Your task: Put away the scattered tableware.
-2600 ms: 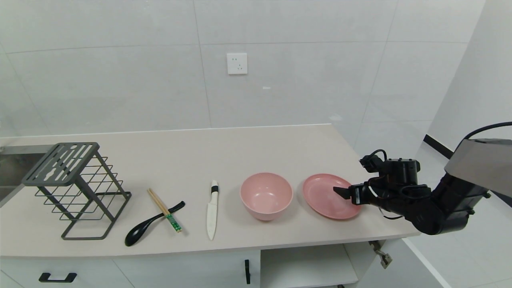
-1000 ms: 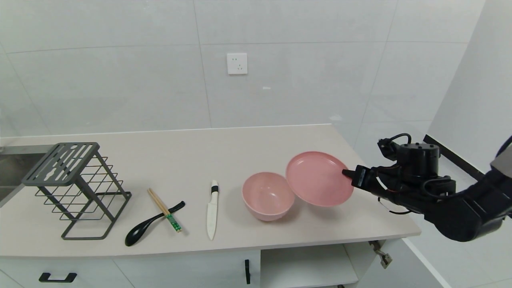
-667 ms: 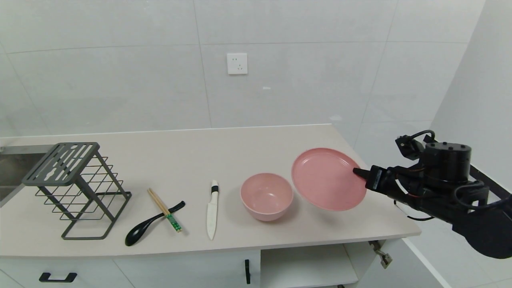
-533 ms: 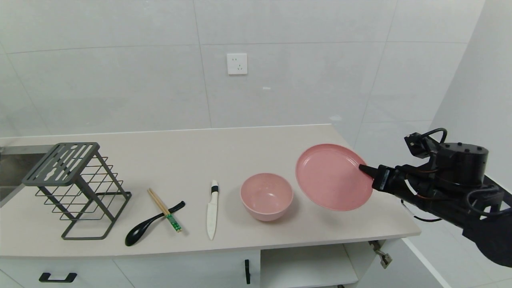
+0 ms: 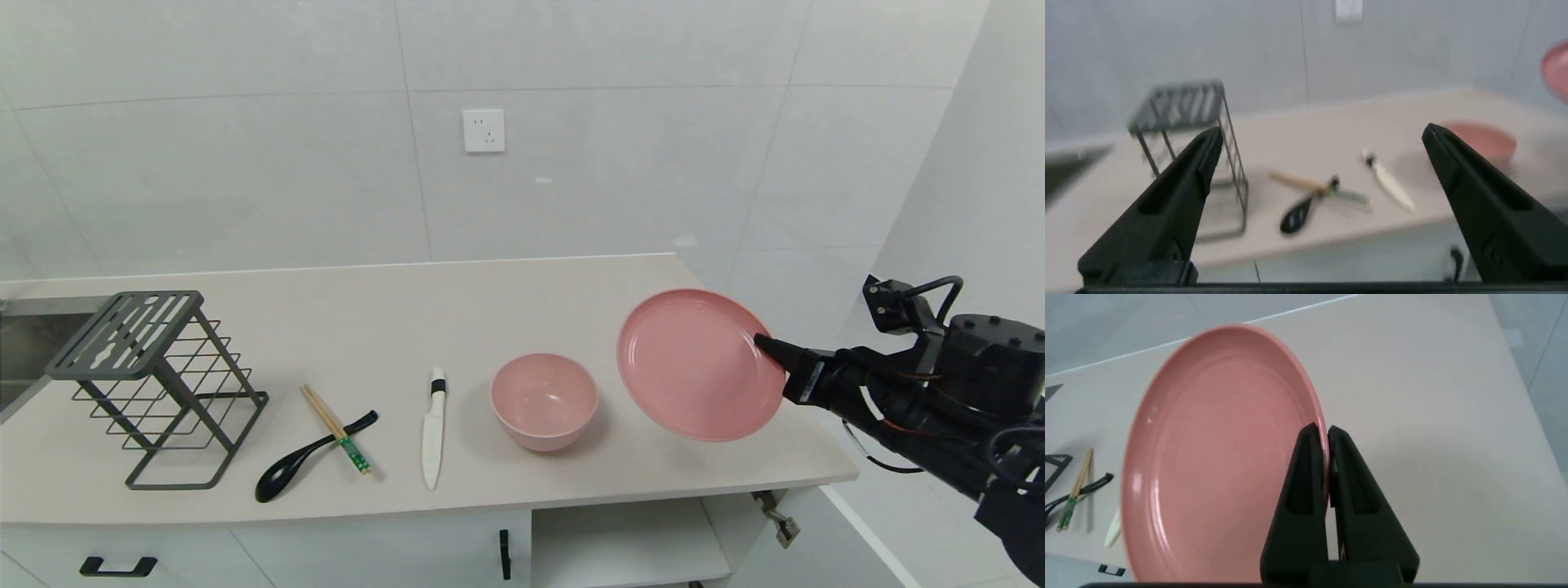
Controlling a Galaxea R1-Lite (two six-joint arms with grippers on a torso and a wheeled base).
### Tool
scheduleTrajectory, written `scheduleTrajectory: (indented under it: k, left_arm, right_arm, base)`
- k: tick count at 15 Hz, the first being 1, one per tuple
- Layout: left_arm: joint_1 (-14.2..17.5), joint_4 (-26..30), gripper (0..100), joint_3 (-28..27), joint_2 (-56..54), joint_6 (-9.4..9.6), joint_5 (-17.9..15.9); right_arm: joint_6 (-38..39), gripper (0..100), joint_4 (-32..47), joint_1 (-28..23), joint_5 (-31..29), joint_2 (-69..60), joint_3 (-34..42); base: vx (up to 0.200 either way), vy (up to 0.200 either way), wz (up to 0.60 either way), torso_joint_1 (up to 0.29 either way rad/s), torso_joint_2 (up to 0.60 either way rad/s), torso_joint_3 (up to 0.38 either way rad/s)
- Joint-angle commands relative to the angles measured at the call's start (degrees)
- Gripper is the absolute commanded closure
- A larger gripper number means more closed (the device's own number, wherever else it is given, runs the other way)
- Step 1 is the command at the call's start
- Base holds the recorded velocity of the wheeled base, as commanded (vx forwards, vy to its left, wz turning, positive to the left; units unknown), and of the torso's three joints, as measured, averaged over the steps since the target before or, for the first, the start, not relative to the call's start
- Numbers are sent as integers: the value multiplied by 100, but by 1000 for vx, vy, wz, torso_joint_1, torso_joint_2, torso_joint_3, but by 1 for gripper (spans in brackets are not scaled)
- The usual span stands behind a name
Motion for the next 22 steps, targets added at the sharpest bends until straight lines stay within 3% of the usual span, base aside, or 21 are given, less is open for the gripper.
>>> scheduleTrajectory:
  k: [1,2,3,4,6,8,12,14,17,22]
  left_arm:
    - [1,-654,0,0,7,-60,-25]
    - [-7,-636,0,-79,25,-289,-104]
    - [-42,-452,0,-334,130,-676,-368]
    - [-78,-39,0,-809,491,-1036,-596]
    - [-201,401,0,-1652,1343,-1643,-728]
    - [-543,383,0,-2065,2178,-1730,-930]
    - [-1097,374,0,-2083,3523,-1722,-1273]
    - [-1255,111,0,-2180,4208,-1704,-1343]
    - [-1308,-285,0,-2364,5290,-1766,-1449]
    - [-1326,-373,0,-2716,6511,-1748,-1774]
  right_arm:
    - [-1,100,-91,-1,8,116,61]
    - [-1,100,-223,-10,8,213,35]
    - [-1,100,-285,-10,8,248,44]
    - [-1,100,-294,-1,8,248,70]
    - [-1,100,-302,-10,8,230,140]
    - [-18,100,-408,-1,8,143,351]
    - [-185,100,-584,-27,0,107,483]
    - [-194,100,-584,-1,8,-24,554]
    - [-229,100,-592,-10,8,-104,536]
    - [-519,100,-1023,-18,8,213,378]
  base:
    - [0,0,0,0,0,0]
    - [0,0,0,0,0,0]
    - [0,0,0,0,0,0]
    - [0,0,0,0,0,0]
    - [0,0,0,0,0,0]
    - [0,0,0,0,0,0]
    - [0,0,0,0,0,0]
    - [0,0,0,0,0,0]
    - [0,0,0,0,0,0]
    - [0,0,0,0,0,0]
